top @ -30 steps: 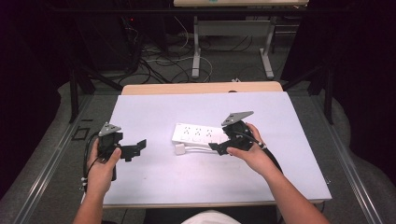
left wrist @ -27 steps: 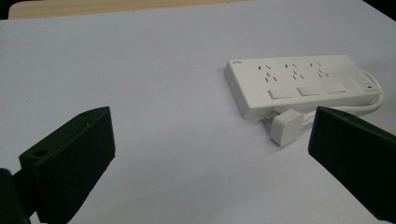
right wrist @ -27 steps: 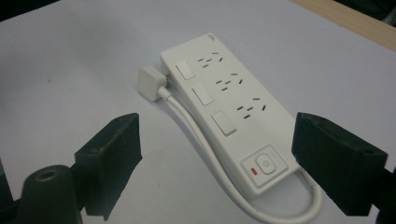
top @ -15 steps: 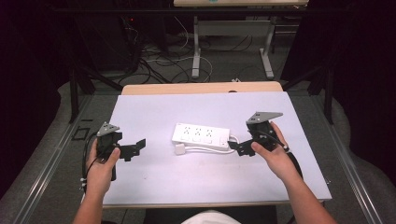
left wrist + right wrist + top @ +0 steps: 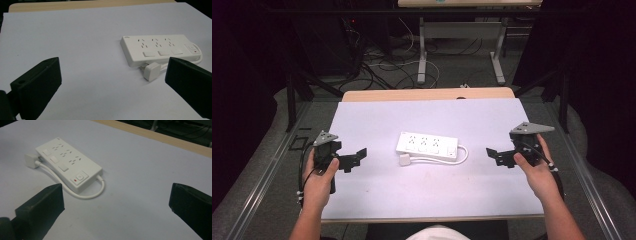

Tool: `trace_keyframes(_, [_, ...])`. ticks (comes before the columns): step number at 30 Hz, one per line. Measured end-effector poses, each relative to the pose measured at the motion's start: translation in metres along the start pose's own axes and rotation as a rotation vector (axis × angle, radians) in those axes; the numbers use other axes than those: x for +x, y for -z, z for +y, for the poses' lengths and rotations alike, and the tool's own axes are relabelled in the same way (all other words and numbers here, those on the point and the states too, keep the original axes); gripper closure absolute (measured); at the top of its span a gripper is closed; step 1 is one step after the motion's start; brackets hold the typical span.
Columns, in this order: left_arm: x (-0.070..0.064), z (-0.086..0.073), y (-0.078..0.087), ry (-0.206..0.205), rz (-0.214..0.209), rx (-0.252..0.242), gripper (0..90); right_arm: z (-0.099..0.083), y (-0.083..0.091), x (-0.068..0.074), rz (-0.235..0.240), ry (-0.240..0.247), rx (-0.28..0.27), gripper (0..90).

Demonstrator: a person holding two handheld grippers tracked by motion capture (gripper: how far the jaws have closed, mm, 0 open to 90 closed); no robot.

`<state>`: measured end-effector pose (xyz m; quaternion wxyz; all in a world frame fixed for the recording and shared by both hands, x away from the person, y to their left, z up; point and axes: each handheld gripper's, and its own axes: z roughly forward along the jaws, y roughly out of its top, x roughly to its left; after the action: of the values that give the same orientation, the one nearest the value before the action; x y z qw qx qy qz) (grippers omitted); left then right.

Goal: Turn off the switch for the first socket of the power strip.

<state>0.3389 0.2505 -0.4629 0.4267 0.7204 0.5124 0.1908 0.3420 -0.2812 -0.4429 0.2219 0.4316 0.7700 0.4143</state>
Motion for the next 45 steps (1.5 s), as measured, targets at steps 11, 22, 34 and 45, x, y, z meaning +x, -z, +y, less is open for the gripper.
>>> trace_keyframes(11, [0.000,-0.001,-0.001,0.005,0.003,0.011,0.5,-0.030,0.013,-0.039,-0.139,-0.079,0.004,0.0])
trace_keyframes(22, [0.002,-0.004,-0.004,0.009,0.009,0.013,0.5,-0.055,0.005,-0.059,-0.198,-0.158,0.002,0.0])
trace_keyframes(34, [0.004,-0.006,-0.008,0.009,0.019,0.019,0.5,-0.078,-0.006,-0.069,-0.224,-0.203,0.011,0.0])
trace_keyframes(45, [0.004,-0.006,-0.008,0.003,0.021,0.034,0.4,-0.090,-0.018,-0.071,-0.236,-0.196,0.031,0.0])
